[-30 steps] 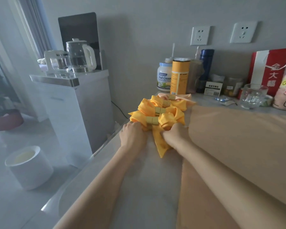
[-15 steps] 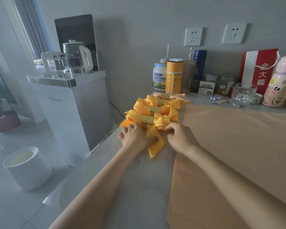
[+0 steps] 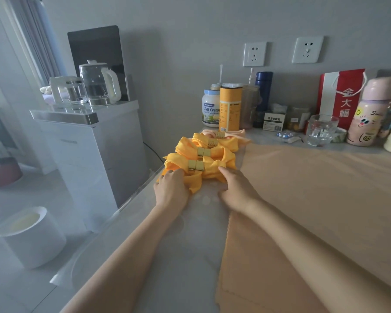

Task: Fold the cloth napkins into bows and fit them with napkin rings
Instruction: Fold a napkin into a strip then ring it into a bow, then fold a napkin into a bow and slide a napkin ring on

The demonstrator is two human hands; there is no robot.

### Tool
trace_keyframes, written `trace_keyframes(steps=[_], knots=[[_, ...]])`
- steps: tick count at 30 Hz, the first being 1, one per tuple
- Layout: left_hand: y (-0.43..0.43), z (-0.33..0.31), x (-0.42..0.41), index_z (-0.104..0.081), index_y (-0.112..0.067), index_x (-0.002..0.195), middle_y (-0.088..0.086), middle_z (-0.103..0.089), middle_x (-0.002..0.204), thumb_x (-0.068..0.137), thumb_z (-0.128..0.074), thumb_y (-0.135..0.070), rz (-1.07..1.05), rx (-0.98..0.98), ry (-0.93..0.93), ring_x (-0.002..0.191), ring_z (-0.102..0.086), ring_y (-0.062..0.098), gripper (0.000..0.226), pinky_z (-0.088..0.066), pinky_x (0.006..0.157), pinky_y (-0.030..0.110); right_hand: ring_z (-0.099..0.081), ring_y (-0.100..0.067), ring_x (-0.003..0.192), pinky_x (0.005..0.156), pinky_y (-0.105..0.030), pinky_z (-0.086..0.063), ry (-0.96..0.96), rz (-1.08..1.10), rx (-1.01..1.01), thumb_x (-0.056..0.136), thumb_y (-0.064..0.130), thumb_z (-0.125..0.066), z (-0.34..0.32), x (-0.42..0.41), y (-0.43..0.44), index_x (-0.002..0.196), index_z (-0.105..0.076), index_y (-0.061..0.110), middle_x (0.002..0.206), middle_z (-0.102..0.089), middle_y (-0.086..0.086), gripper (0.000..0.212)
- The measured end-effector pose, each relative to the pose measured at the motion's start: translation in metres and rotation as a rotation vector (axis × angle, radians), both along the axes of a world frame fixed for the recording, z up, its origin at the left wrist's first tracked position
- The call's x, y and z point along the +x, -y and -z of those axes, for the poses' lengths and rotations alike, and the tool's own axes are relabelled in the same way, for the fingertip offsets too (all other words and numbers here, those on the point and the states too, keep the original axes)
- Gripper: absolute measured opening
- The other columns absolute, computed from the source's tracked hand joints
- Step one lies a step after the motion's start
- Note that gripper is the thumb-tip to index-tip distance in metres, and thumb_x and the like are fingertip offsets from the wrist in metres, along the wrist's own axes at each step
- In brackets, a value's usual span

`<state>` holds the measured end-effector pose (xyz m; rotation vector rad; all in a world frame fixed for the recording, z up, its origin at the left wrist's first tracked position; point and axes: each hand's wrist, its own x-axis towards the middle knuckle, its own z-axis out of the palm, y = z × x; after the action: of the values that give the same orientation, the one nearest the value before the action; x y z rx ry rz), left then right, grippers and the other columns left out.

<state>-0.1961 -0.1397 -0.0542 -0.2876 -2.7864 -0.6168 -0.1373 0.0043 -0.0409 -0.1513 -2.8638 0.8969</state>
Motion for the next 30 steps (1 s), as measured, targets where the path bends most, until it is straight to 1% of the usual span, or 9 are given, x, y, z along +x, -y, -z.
trace_keyframes(steps=[8, 12, 16, 19, 22, 24, 26, 28, 30], knots=[[-0.006, 0.001, 0.005, -0.059, -0.008, 0.11, 0.011, -0.054, 0.112, 0.086, -0.042, -0.001, -0.028, -0.052, -0.064, 0.099, -0.053, 0.032, 0.03, -0.034, 0.066, 0.032, -0.031, -0.033, 0.133, 0.11, -0.039, -0.03, 0.007, -0.034, -0.036, 0.087, 0.011, -0.052, 0.004, 0.01, -0.005, 0.149, -0.017, 0.024, 0.147, -0.027, -0.013, 0.072], [-0.006, -0.004, 0.007, -0.054, -0.015, 0.121, 0.008, -0.054, 0.118, 0.088, -0.042, -0.004, -0.026, -0.07, -0.046, 0.103, -0.054, 0.031, 0.036, -0.033, 0.067, 0.03, -0.025, -0.031, 0.137, 0.113, -0.042, -0.026, -0.022, -0.085, -0.012, 0.086, 0.014, -0.053, 0.005, 0.012, 0.001, 0.147, -0.026, 0.024, 0.15, -0.025, -0.006, 0.068], [-0.001, -0.007, 0.005, -0.05, -0.018, 0.126, 0.008, -0.055, 0.118, 0.089, -0.042, -0.007, 0.007, -0.087, -0.004, 0.106, -0.053, 0.03, 0.039, -0.034, 0.068, 0.03, -0.036, -0.031, 0.13, 0.108, -0.041, -0.033, -0.024, -0.113, -0.026, 0.079, 0.019, -0.054, 0.006, 0.011, 0.001, 0.138, -0.041, 0.027, 0.143, -0.039, -0.005, 0.061], [0.009, -0.003, 0.003, -0.054, -0.019, 0.114, 0.004, -0.059, 0.114, 0.093, -0.045, -0.029, 0.05, -0.123, 0.043, 0.108, -0.052, 0.029, 0.025, -0.036, 0.076, 0.032, -0.044, -0.022, 0.126, 0.097, -0.017, -0.032, -0.046, -0.105, -0.09, 0.085, 0.009, -0.052, 0.0, 0.022, -0.005, 0.139, -0.042, 0.02, 0.138, -0.045, -0.005, 0.056], [0.019, -0.005, 0.014, -0.058, -0.015, 0.097, 0.004, -0.061, 0.097, 0.093, -0.034, -0.054, -0.026, -0.073, 0.084, 0.101, -0.053, 0.029, 0.046, -0.037, 0.079, 0.035, -0.047, -0.018, 0.123, 0.088, -0.015, -0.032, -0.079, -0.088, -0.086, 0.089, 0.006, -0.049, -0.005, 0.04, -0.021, 0.138, -0.043, 0.016, 0.137, -0.048, -0.007, 0.05], [0.02, -0.013, 0.036, -0.059, -0.011, 0.089, 0.007, -0.061, 0.091, 0.096, -0.027, -0.053, -0.098, -0.05, 0.026, 0.1, -0.053, 0.03, 0.053, -0.033, 0.079, 0.037, -0.049, -0.017, 0.119, 0.082, -0.013, -0.033, -0.085, -0.073, -0.093, 0.089, 0.005, -0.049, -0.007, 0.055, -0.034, 0.134, -0.047, 0.015, 0.132, -0.051, -0.008, 0.046], [0.013, -0.024, 0.061, -0.061, -0.011, 0.093, 0.008, -0.062, 0.099, 0.097, -0.028, -0.047, -0.123, -0.124, -0.112, 0.105, -0.05, 0.031, 0.05, -0.033, 0.083, 0.038, -0.052, -0.015, 0.112, 0.078, -0.013, -0.032, -0.076, -0.035, -0.101, 0.089, 0.006, -0.05, -0.009, 0.072, -0.052, 0.13, -0.05, 0.015, 0.129, -0.054, -0.006, 0.042], [-0.003, -0.033, 0.082, -0.061, -0.012, 0.101, 0.004, -0.06, 0.107, 0.097, -0.034, -0.043, -0.039, -0.139, -0.208, 0.111, -0.047, 0.029, 0.041, -0.034, 0.086, 0.037, -0.054, -0.012, 0.103, 0.079, -0.016, -0.034, -0.065, 0.02, -0.13, 0.089, 0.009, -0.051, -0.01, 0.085, -0.069, 0.125, -0.054, 0.016, 0.123, -0.057, -0.005, 0.037], [-0.03, -0.039, 0.107, -0.06, -0.016, 0.107, 0.002, -0.059, 0.113, 0.092, -0.033, -0.045, 0.167, -0.105, -0.19, 0.114, -0.047, 0.028, 0.043, -0.036, 0.088, 0.036, -0.056, -0.013, 0.099, 0.08, -0.02, -0.036, -0.055, 0.077, -0.166, 0.088, 0.008, -0.053, -0.011, 0.101, -0.086, 0.12, -0.057, 0.016, 0.118, -0.06, -0.006, 0.034]])
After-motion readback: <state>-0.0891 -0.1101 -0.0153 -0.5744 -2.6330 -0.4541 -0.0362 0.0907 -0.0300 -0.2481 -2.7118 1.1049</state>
